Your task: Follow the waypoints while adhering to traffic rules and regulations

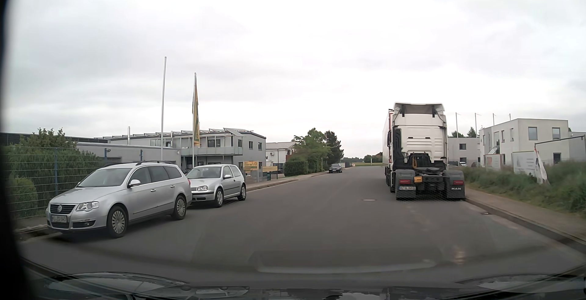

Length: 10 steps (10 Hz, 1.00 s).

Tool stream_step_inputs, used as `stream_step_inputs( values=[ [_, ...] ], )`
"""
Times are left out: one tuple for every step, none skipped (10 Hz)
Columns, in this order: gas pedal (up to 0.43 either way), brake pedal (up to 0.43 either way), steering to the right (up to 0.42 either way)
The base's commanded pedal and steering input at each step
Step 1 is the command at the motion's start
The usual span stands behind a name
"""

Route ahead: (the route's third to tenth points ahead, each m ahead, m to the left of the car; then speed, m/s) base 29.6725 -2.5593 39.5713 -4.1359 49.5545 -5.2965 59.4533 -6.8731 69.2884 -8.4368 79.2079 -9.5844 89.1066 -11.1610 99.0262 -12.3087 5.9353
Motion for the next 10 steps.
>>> stream_step_inputs(
  values=[
    [0.138, 0.0, -0.036],
    [0.138, 0.0, -0.028],
    [0.138, 0.0, -0.015],
    [0.138, 0.0, -0.006],
    [0.13, 0.0, -0.001],
    [0.13, 0.0, 0.003],
    [0.13, 0.0, 0.01],
    [0.13, 0.0, 0.015],
    [0.13, 0.0, 0.023],
    [0.13, 0.0, 0.034]
  ],
)
